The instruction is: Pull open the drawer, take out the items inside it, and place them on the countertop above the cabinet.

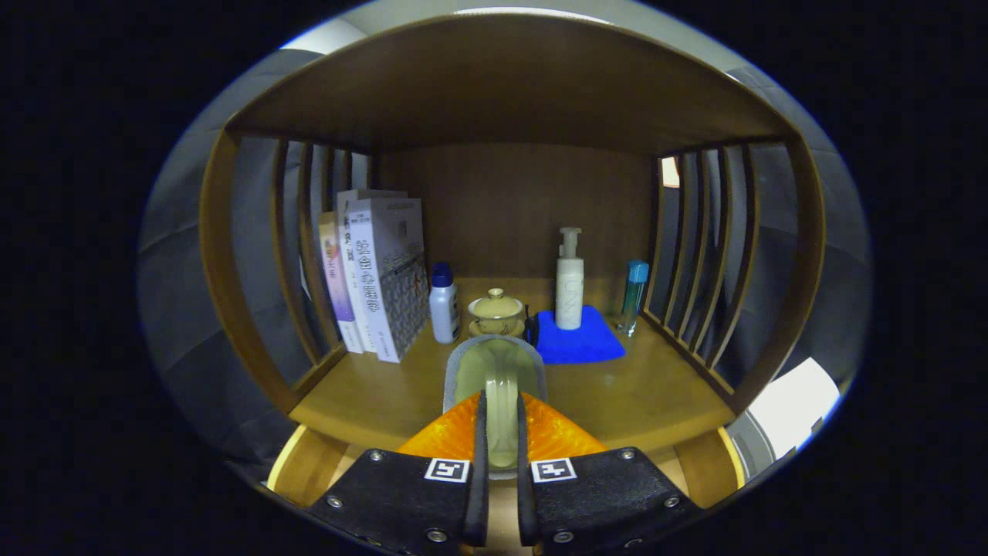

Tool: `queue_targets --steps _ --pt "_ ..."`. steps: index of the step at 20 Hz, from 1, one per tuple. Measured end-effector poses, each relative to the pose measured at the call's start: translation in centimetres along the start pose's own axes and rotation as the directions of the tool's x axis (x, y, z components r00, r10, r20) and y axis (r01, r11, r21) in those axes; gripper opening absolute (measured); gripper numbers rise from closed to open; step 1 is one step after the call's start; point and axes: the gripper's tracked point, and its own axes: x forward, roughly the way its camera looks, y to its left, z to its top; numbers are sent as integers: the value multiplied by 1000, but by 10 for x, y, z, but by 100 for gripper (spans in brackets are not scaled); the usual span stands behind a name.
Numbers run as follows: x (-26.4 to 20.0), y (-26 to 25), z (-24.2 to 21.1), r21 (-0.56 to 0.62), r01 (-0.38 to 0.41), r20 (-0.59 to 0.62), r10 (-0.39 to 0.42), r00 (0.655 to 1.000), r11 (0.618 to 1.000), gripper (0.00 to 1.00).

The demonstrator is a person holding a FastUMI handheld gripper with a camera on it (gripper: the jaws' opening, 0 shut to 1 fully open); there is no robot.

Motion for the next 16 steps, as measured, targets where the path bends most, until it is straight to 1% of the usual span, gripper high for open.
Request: queue_targets --steps 2,4,7,9,12,13,15,16 --pt "26 -5 0 -11 10 3 -10 1000 1000 16" --pt "46 -7 -12 -12 4 -41 -4 999 1000 16" --pt "64 -16 -24 1 10 -77 -9 997 1000 17" --pt "72 -15 -21 27 -1 -68 3 998 1000 18" --pt "83 -13 -32 58 -31 -103 37 994 998 25" --pt "90 -18 -37 48 -33 -110 38 993 998 27" --pt "88 -22 -42 21 -34 -107 36 994 999 31" --pt "88 -22 -41 22 -40 -92 42 995 999 37"
